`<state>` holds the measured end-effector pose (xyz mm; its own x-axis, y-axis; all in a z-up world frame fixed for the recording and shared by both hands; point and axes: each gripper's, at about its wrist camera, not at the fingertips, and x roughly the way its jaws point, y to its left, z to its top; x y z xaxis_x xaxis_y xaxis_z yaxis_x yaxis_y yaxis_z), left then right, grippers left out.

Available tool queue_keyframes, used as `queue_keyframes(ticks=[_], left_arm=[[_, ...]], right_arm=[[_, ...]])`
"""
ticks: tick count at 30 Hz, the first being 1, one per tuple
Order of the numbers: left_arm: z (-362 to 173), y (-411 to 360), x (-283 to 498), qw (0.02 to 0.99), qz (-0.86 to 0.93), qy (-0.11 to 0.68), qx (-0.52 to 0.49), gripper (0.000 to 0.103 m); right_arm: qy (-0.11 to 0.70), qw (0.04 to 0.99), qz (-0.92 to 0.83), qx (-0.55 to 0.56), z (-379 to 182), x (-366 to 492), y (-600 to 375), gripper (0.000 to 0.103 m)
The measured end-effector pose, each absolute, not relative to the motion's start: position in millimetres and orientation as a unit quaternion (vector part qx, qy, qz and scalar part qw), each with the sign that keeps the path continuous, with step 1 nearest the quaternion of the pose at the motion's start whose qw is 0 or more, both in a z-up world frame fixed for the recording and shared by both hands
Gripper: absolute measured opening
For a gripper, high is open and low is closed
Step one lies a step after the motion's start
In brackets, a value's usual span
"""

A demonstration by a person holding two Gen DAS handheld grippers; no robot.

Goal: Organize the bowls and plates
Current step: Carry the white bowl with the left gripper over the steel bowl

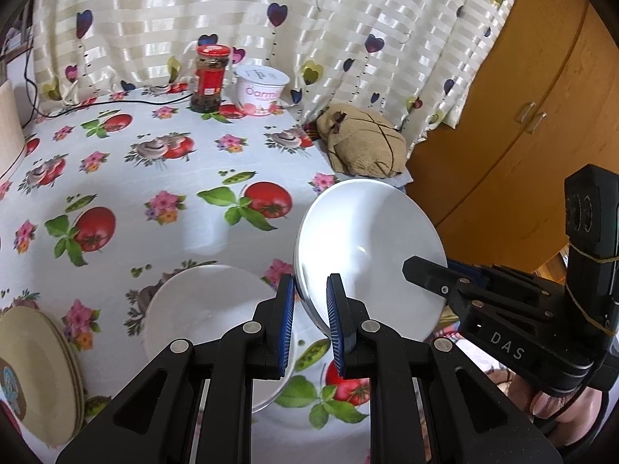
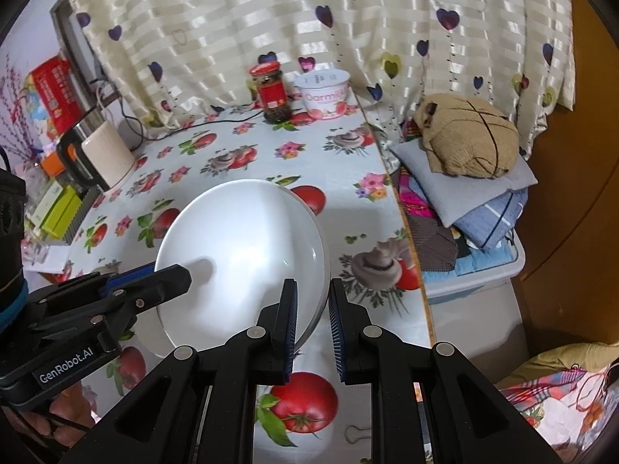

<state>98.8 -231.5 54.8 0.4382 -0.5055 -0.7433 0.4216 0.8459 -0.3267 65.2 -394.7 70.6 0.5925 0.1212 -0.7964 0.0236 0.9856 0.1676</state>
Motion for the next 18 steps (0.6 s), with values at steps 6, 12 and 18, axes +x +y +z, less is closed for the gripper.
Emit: queue_keyframes(ticks=[6,12,18], left_arm=[[55,-208,95,0.852,-0.255,0.454,-0.055,0.018],[51,-182,92,0.855,-0.231,0.460,-0.065,0.018],[45,-163,89,0.856,-0.213,0.465,-0.072,0.018]], right_arm=[[0.454,0.887,0.046,0.074,71,70,-376,0.016],[0.464,0.880,0.071,0.068,63,75,-352,0.016],[0.473,0.874,0.090,0.062,58,79,-330,0.016]])
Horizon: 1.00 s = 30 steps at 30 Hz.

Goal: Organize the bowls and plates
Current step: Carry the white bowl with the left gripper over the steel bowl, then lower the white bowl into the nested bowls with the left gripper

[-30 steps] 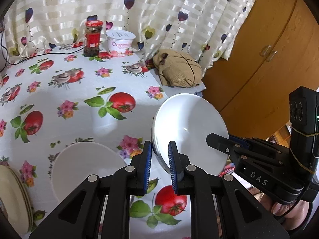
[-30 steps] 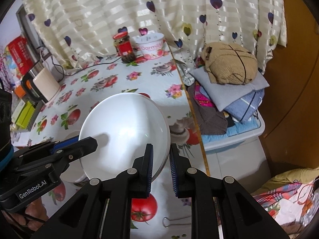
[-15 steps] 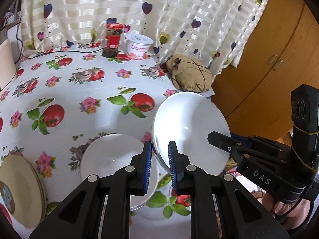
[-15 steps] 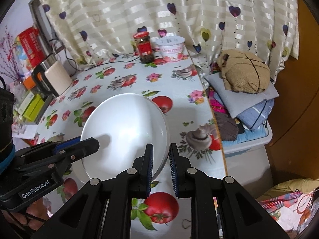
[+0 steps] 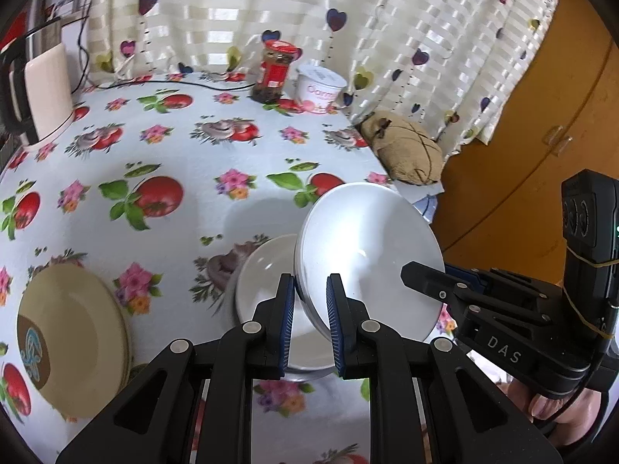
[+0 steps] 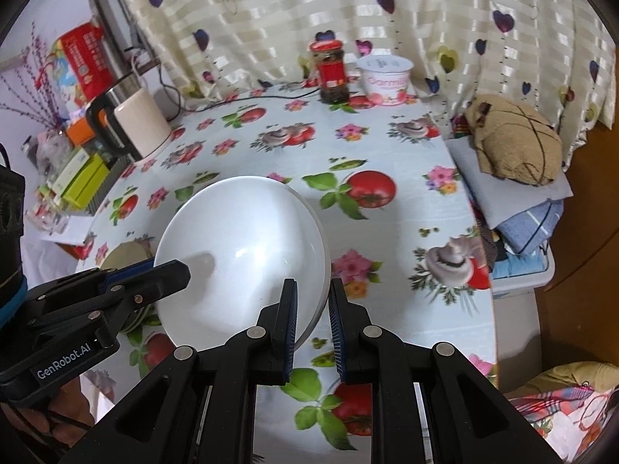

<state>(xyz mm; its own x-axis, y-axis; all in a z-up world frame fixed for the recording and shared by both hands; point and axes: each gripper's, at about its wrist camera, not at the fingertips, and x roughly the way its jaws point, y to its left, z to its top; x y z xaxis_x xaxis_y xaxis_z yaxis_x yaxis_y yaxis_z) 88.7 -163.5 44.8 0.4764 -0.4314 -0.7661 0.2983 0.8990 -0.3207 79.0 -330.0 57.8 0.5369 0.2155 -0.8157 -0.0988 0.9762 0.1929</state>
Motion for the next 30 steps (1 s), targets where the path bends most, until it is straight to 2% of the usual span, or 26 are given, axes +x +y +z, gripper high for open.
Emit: queue_keyframes(ticks=[30], left_arm=[[13,-144,95,0.835,-0.186,0.511,-0.087,0.018]], right_arm=[[0.521,0.845,0.112,0.047,26,95,-302,0.017]])
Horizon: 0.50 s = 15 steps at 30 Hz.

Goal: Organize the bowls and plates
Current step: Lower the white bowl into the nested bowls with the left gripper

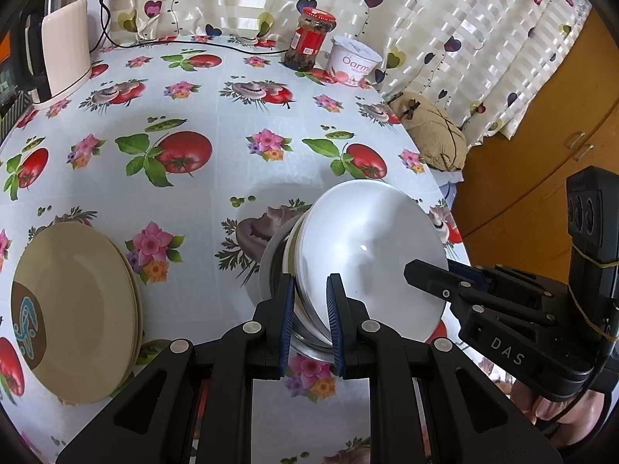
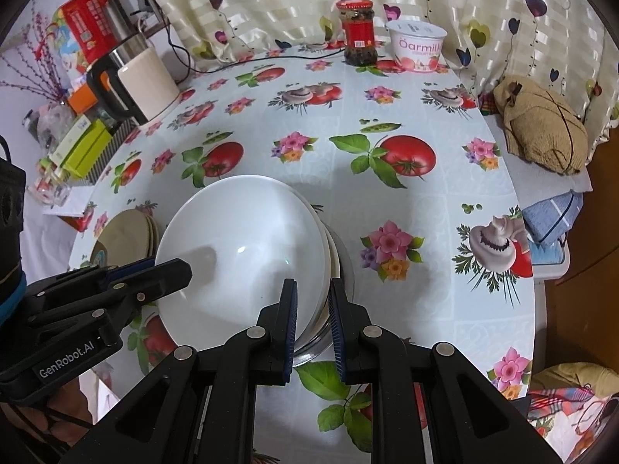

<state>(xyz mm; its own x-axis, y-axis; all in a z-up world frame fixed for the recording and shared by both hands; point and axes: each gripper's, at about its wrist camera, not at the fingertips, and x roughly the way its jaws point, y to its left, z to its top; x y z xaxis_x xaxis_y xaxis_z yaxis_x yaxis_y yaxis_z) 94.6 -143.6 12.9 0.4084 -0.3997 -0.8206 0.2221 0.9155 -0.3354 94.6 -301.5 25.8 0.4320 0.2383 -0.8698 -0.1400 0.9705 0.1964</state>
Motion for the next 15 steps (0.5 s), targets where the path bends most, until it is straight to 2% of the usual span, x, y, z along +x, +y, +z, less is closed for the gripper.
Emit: queue_keyframes(ticks=[15], left_arm=[[10.9,-141.1,96.6,0.834,-0.188,0.509,-0.097,0.018]], right_arm=[[0.520,0.845,0.110,0.050,23.7,100.8,-303.1,0.020]])
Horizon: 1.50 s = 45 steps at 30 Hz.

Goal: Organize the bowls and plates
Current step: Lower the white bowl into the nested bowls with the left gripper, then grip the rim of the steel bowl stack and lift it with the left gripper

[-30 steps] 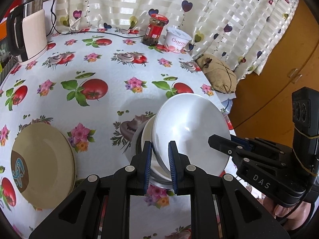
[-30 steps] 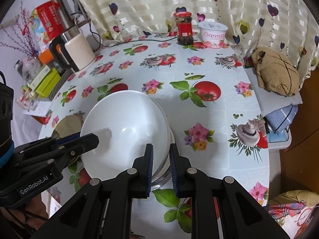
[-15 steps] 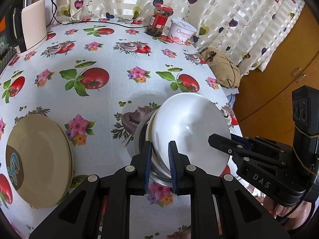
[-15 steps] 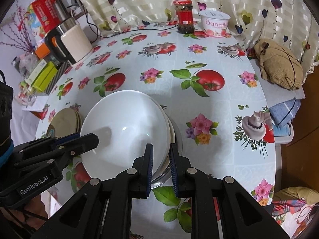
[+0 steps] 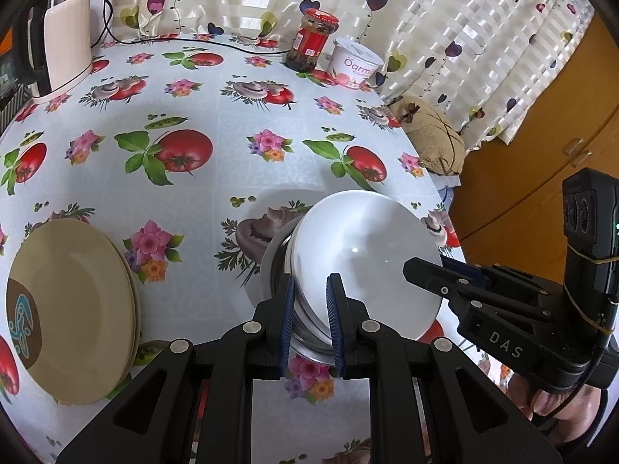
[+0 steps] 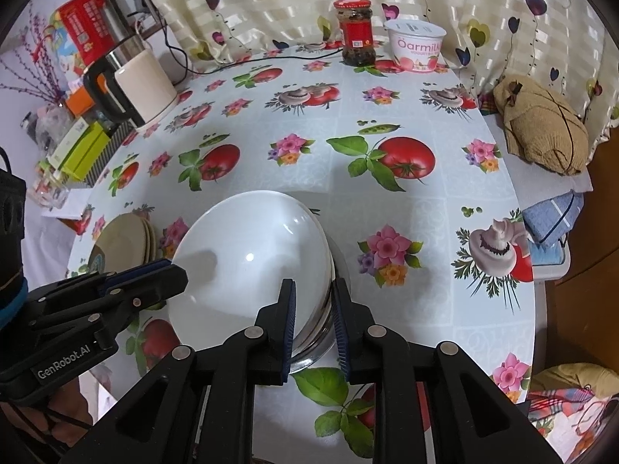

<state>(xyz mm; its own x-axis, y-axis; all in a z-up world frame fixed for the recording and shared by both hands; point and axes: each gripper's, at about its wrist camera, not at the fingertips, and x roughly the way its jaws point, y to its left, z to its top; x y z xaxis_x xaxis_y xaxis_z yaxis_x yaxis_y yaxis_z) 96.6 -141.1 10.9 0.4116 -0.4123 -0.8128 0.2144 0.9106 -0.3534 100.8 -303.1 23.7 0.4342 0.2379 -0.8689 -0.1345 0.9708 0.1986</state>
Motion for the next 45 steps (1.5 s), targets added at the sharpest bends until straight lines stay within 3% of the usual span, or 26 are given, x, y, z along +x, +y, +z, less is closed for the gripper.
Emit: queue_keyframes(ticks=[45], left_arm=[[15,-103,98,0.852,-0.170,0.477,-0.129,0.018]], right_arm=[[0.482,0.866,0.112,0.074,38,87,-326,0.019]])
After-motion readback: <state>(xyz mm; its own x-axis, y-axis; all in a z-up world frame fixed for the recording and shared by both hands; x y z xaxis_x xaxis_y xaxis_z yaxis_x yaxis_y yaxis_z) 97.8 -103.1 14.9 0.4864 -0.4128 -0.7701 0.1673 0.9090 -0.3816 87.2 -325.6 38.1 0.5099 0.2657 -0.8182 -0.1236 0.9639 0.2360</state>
